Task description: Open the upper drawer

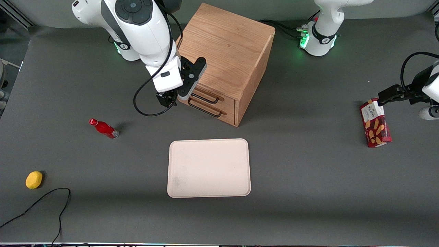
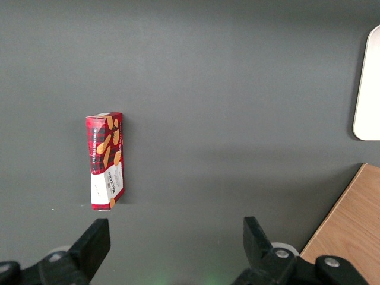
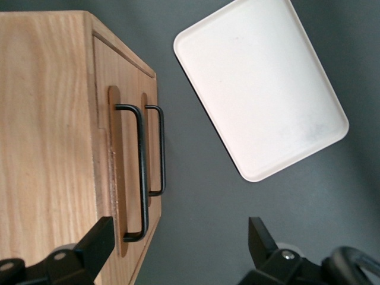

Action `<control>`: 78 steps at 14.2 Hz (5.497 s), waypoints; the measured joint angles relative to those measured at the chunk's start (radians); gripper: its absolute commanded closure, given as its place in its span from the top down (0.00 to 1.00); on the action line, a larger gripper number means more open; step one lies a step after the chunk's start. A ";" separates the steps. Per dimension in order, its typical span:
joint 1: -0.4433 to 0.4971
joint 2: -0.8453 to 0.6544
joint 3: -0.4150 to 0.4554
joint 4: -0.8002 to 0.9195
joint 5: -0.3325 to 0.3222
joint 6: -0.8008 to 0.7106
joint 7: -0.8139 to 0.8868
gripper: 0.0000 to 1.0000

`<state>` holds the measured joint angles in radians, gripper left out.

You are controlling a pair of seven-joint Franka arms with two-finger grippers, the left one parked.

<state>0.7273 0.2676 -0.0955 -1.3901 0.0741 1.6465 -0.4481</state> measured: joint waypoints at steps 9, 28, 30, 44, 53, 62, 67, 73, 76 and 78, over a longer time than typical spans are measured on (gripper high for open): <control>-0.006 0.000 -0.006 -0.002 0.067 -0.023 -0.038 1.00; -0.017 0.022 0.000 -0.161 0.085 0.124 -0.056 1.00; -0.017 0.022 0.000 -0.182 0.085 0.147 -0.057 1.00; -0.016 0.025 0.016 -0.288 0.085 0.278 -0.080 1.00; -0.017 0.022 0.018 -0.299 0.085 0.298 -0.085 1.00; -0.016 0.044 0.031 -0.355 0.085 0.379 -0.091 1.00; -0.017 0.047 0.032 -0.355 0.085 0.387 -0.091 1.00; -0.017 0.047 0.032 -0.355 0.085 0.389 -0.100 1.00; -0.023 0.047 0.032 -0.355 0.087 0.393 -0.128 1.00; -0.035 0.050 0.032 -0.352 0.088 0.403 -0.141 1.00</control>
<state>0.6921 0.3175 -0.0634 -1.7420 0.1621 2.0497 -0.5894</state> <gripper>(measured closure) 0.000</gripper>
